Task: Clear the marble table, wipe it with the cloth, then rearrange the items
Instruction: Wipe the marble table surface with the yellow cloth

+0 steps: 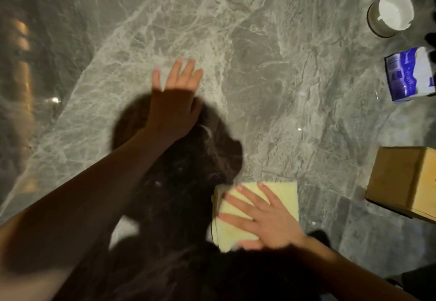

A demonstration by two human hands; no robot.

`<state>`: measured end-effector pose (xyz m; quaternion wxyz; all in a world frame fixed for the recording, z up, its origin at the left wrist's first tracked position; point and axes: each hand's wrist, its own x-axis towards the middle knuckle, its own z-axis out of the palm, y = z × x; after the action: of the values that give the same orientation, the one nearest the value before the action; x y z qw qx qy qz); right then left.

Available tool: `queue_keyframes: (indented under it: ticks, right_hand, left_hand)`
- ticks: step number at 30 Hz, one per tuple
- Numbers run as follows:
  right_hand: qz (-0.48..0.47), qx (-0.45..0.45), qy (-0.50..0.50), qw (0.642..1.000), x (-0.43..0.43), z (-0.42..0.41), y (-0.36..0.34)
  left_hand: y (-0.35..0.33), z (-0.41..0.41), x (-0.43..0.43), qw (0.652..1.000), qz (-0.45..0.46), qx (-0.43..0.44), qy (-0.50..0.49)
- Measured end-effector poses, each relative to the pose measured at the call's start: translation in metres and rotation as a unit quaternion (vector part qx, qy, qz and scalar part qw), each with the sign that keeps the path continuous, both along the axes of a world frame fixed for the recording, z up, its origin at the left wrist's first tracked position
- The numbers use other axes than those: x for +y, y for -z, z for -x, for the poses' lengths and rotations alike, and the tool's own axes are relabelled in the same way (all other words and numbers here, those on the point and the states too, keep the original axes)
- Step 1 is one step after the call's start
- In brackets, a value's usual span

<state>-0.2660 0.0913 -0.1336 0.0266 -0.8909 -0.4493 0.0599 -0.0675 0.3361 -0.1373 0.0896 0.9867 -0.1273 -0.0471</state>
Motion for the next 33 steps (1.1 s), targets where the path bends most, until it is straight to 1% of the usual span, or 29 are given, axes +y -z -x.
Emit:
queue_keyframes:
  ticks: [2, 5, 10, 15, 18, 23, 27, 30, 33]
  right_hand:
    - [0.008, 0.024, 0.026, 0.999, -0.007, -0.028, -0.002]
    - [0.019, 0.028, 0.061, 0.998, -0.019, -0.075, -0.004]
    - [-0.007, 0.023, 0.094, 0.995, -0.040, -0.158, -0.001]
    - [0.014, -0.003, 0.168, 0.986, -0.056, -0.255, -0.002]
    - [0.007, -0.002, 0.207, 0.978, -0.060, -0.301, -0.002]
    - [-0.021, -0.006, 0.261, 0.965, -0.061, -0.357, -0.001]
    - [-0.012, -0.014, 0.294, 0.956, -0.065, -0.396, -0.002]
    - [-0.006, -0.004, 0.289, 0.957, -0.066, -0.407, -0.005]
    - [-0.004, 0.010, 0.289, 0.957, -0.065, -0.401, -0.006]
  left_hand:
    - [-0.003, -0.010, -0.023, 0.999, 0.019, 0.009, 0.025]
    - [-0.006, -0.028, -0.048, 0.999, 0.037, 0.008, 0.007]
    - [0.001, -0.048, -0.057, 1.000, 0.023, -0.010, 0.004]
    - [0.006, -0.048, -0.059, 1.000, -0.006, -0.026, 0.000]
    - [0.008, -0.048, -0.057, 0.999, -0.021, -0.041, 0.001]
    - [0.007, -0.056, -0.065, 0.999, -0.030, -0.036, -0.015]
    - [0.010, -0.054, -0.071, 0.997, -0.052, -0.045, -0.025]
    - [0.010, -0.056, -0.070, 0.996, -0.060, -0.049, -0.031]
    - [0.008, -0.057, -0.071, 0.997, -0.043, -0.048, -0.040]
